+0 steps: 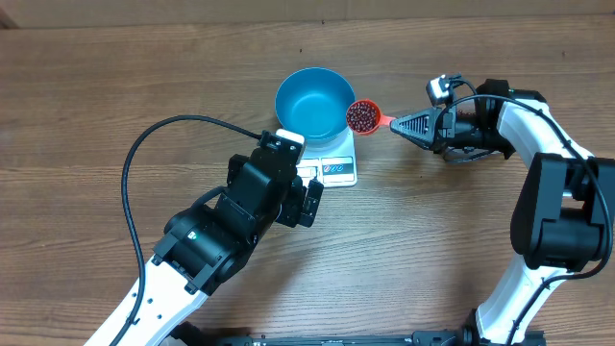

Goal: Scoop item into bowl and weigh 150g on scale
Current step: 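Carry the filled scoop left over the teal bowl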

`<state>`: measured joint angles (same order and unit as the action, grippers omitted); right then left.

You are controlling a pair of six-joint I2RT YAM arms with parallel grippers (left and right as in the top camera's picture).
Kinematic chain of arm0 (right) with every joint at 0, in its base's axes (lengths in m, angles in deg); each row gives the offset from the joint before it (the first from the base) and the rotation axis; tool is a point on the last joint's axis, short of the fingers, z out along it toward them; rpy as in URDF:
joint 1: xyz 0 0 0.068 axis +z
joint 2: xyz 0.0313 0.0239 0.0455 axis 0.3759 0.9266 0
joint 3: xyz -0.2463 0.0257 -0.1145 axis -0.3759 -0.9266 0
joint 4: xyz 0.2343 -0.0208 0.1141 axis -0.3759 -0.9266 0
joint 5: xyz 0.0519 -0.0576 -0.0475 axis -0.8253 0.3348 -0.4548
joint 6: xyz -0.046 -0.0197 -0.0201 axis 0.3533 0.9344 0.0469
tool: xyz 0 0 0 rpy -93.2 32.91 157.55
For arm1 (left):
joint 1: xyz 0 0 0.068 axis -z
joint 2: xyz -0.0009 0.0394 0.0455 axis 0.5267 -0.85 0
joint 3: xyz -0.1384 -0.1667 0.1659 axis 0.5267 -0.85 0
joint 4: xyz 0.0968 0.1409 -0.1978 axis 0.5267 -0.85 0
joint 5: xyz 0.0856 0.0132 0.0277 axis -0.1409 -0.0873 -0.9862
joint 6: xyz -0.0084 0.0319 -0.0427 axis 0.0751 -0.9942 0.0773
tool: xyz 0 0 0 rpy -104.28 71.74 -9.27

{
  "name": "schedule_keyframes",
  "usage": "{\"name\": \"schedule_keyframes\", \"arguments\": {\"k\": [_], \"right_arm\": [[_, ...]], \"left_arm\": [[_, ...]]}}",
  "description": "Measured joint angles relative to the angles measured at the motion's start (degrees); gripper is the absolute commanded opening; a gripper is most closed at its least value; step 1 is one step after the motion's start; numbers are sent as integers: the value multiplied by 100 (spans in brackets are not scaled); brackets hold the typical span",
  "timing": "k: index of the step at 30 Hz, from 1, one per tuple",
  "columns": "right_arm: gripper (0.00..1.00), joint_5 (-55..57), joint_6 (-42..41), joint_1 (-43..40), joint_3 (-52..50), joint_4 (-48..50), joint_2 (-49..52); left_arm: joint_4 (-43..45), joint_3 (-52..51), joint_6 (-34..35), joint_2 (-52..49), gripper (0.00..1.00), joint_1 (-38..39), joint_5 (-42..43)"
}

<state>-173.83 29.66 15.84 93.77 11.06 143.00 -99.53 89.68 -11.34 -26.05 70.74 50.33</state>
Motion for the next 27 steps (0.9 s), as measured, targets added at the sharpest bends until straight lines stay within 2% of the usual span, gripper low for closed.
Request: {"name": "schedule_keyframes", "arguments": {"k": [8, 15, 22, 27], "right_arm": [[4, -17, -50, 2, 0, 378, 0], [4, -87, -813, 2, -17, 1241, 0], [4, -87, -1161, 2, -20, 1397, 0], [4, -101, -1679, 2, -24, 2037, 0]], "left_arm": [[2, 0, 0, 2, 100, 0, 0], [0, 0, 0, 2, 100, 0, 0], [0, 0, 0, 2, 100, 0, 0], [0, 0, 0, 2, 100, 0, 0]]}}
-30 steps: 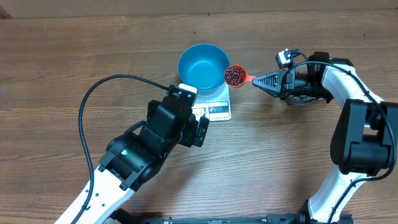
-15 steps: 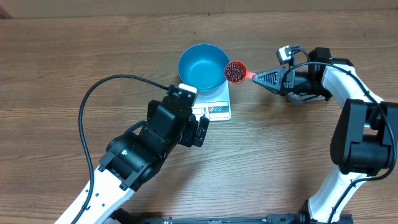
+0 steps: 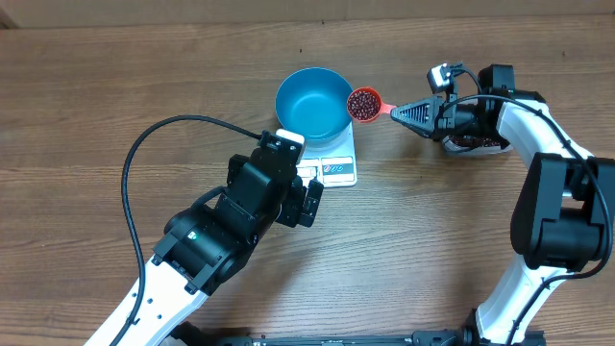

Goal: Scoop item into bowl and weigh 150g on scale
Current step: 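Carry the filled scoop left over the teal bowl, then tilt the red scoop to pour the beans into the teal bowl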

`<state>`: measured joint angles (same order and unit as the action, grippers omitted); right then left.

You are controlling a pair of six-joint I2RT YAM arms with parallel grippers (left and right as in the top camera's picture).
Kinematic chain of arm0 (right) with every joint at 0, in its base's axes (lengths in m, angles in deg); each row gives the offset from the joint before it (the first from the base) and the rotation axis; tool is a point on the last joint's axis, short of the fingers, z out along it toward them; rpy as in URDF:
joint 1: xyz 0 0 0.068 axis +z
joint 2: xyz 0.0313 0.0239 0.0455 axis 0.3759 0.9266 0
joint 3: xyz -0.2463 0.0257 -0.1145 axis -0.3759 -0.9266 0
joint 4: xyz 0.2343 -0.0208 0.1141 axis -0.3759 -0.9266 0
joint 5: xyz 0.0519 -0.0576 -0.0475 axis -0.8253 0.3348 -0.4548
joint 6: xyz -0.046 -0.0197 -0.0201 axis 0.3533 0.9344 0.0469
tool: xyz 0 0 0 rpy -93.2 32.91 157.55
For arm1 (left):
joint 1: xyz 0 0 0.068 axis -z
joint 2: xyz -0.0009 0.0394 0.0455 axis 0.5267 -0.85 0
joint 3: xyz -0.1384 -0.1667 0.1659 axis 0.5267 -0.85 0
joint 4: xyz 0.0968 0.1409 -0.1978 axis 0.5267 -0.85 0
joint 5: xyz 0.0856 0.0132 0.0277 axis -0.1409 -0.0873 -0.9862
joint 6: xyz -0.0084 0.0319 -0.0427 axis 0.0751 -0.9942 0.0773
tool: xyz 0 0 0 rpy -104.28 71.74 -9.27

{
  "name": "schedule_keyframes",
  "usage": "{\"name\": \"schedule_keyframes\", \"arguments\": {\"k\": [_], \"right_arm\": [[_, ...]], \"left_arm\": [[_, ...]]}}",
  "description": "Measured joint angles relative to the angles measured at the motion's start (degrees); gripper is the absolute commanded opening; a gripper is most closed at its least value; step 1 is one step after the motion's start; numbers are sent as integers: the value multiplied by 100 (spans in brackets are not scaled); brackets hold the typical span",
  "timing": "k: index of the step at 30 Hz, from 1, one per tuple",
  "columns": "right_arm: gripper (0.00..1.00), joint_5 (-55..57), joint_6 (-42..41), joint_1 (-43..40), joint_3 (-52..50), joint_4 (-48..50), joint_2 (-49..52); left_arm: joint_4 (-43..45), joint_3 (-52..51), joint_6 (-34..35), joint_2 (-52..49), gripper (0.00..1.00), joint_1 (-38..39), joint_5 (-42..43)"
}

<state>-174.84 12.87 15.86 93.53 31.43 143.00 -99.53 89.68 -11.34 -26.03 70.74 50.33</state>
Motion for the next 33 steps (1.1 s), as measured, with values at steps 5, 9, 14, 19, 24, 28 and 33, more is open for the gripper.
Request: {"name": "schedule_keyframes", "arguments": {"k": [5, 9, 14, 19, 24, 28, 33], "right_arm": [[4, 7, -898, 9, -7, 881, 0], [4, 127, -1674, 66, -9, 1504, 0], [4, 260, -2400, 229, -9, 2103, 0], [4, 490, -2813, 498, -9, 2494, 0], [4, 850, -2761, 839, -9, 3075, 0], [4, 1226, -2570, 1014, -9, 3215, 0], [4, 1746, -2046, 1113, -9, 3200, 0]], "left_arm": [[0, 0, 0, 0, 100, 0, 2], [0, -2, 0, -2, 100, 0, 2], [0, -2, 0, 0, 100, 0, 2], [2, -2, 0, -2, 100, 0, 0], [0, -2, 0, 0, 100, 0, 2], [0, -2, -2, -2, 100, 0, 0], [0, -2, 0, -2, 100, 0, 2]]}}
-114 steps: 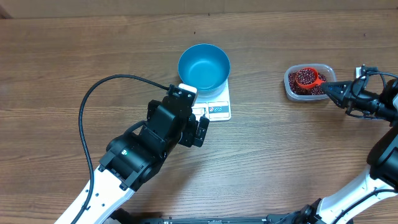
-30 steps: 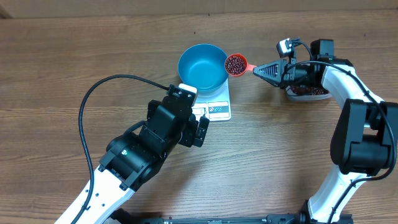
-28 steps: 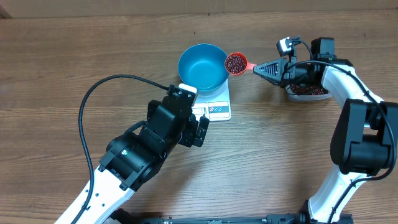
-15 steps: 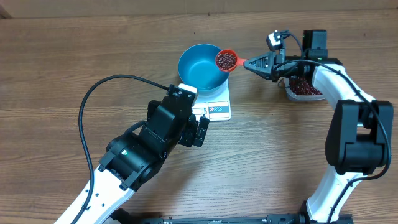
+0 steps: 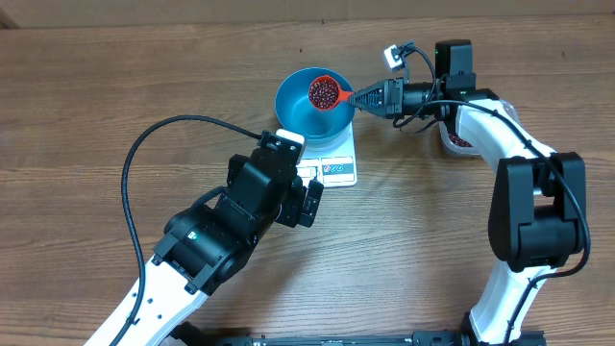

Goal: Scoop item into bowl and weigh 150g on scale
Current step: 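Tilt the red scoop to pour the beans into the teal bowl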

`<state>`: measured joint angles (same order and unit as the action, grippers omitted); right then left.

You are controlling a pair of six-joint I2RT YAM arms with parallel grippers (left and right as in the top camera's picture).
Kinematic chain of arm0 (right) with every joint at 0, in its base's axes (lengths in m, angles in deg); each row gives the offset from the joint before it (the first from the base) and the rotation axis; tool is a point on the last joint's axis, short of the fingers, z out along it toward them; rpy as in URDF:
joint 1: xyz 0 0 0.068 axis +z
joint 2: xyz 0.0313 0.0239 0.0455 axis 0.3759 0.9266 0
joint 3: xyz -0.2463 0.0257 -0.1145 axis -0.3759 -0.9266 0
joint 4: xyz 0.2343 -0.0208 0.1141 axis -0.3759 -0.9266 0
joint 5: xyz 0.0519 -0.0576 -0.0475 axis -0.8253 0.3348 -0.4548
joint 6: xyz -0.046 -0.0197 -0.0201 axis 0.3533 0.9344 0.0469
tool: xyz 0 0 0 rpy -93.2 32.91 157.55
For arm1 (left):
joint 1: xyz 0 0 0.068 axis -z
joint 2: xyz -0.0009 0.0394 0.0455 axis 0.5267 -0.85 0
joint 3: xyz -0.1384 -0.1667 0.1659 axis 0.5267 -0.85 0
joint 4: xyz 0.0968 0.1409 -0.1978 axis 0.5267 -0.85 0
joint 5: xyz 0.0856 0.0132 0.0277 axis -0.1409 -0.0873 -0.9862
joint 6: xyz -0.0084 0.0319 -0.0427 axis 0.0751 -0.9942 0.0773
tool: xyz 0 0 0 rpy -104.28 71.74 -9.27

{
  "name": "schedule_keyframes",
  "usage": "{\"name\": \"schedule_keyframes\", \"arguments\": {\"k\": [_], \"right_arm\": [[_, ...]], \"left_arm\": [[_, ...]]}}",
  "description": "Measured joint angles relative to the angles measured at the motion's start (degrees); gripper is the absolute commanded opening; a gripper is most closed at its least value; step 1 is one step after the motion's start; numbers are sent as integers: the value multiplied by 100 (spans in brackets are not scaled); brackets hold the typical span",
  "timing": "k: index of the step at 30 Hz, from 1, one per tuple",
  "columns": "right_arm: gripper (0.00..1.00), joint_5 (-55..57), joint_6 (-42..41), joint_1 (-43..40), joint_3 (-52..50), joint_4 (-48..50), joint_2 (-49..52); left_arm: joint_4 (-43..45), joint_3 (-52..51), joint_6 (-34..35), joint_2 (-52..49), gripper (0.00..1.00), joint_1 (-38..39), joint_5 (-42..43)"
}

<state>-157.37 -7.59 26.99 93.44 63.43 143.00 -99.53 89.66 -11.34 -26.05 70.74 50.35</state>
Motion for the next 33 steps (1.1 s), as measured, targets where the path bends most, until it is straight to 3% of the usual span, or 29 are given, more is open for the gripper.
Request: {"name": "schedule_keyframes", "arguments": {"k": [9, 21, 33], "right_arm": [[4, 385, 1515, 7, 0, -7, 0], [4, 380, 4988, 136, 0, -389, 0], [4, 562, 6900, 146, 0, -284, 0]], "left_arm": [[0, 0, 0, 0, 100, 0, -2], [0, 0, 0, 2, 99, 0, -2], [0, 0, 0, 2, 99, 0, -2]]}}
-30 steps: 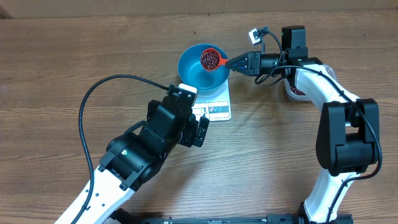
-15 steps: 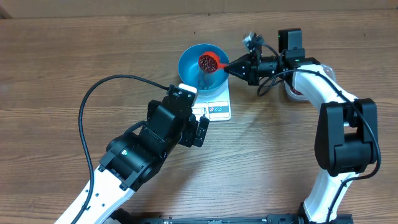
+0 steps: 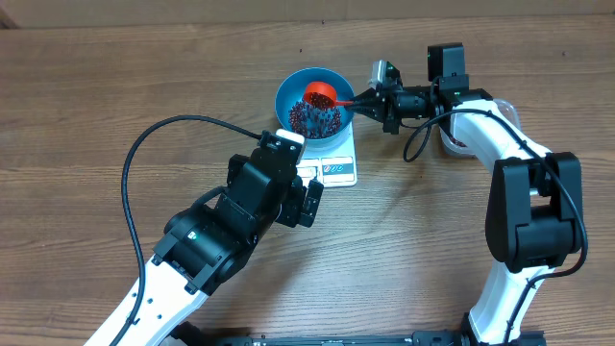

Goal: Scoop item into bowl and weigh 150g on scale
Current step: 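Tilt the red scoop to pour the beans into the teal bowl, then return the empty scoop right into the bean tub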

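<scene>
A blue bowl (image 3: 290,92) stands on a white scale (image 3: 338,165) at the back middle of the table. Dark red beans (image 3: 313,119) lie in the bowl's near side. My right gripper (image 3: 366,98) is shut on the handle of a red scoop (image 3: 319,94), which is turned over above the bowl's inside. My left gripper (image 3: 314,202) hangs just in front of the scale; I cannot tell whether its fingers are open.
A clear container of dark beans (image 3: 459,142) sits at the right, mostly behind my right arm. A black cable (image 3: 130,183) loops over the table's left half.
The scoop, then full and level over the bowl, is now tipped over, and its beans lie in the bowl. The left arm has not moved.
First my right gripper held the full scoop just right of the bowl, near the scale's corner. Then it held it a little higher beside the rim, then over the bowl's inside. Now the scoop is turned and the beans are in the bowl.
</scene>
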`<state>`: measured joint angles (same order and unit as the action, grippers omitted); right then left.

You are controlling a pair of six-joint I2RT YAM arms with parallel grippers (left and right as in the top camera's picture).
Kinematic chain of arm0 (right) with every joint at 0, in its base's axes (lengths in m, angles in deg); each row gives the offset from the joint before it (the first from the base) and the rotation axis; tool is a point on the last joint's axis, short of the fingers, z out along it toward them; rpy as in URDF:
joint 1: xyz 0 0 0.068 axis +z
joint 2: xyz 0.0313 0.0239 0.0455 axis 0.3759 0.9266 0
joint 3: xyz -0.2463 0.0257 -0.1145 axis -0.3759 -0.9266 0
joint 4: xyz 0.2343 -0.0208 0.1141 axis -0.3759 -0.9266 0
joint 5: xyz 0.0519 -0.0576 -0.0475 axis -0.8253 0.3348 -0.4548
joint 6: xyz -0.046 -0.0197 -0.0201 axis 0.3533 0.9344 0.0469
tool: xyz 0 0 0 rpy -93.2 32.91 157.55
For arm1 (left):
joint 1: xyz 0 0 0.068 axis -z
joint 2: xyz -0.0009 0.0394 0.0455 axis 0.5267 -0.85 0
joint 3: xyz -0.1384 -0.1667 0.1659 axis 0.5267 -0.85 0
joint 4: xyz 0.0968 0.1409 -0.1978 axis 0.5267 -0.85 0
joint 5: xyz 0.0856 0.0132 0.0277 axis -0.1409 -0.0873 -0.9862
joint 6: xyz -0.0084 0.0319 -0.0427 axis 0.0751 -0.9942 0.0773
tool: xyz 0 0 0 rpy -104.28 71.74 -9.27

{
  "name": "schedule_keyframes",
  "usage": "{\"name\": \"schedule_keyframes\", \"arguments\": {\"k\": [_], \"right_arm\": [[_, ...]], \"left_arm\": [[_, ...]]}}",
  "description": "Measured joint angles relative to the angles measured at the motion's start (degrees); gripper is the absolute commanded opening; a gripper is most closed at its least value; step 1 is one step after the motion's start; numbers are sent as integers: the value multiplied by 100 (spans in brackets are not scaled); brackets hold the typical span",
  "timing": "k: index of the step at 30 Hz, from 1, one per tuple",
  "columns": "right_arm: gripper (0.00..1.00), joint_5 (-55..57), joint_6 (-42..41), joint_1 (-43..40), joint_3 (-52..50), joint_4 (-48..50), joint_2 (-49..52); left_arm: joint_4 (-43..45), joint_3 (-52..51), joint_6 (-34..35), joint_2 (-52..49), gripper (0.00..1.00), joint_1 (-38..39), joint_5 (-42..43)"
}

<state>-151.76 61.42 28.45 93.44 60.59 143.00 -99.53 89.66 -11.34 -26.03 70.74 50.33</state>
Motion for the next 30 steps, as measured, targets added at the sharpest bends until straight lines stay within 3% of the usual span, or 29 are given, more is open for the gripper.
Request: {"name": "schedule_keyframes", "arguments": {"k": [10, 19, 23, 30], "right_arm": [[4, 116, 710, 0, 0, 911, 0], [4, 39, 723, 0, 0, 85, 0], [4, -328, 20, -4, 0, 140, 0], [4, -573, -2785, -192, 0, 610, -68]], "left_arm": [[0, 0, 0, -2, 100, 0, 2], [0, 0, 0, 0, 100, 0, 0], [0, 0, 0, 0, 100, 0, 0], [0, 0, 0, 0, 100, 0, 0]]}}
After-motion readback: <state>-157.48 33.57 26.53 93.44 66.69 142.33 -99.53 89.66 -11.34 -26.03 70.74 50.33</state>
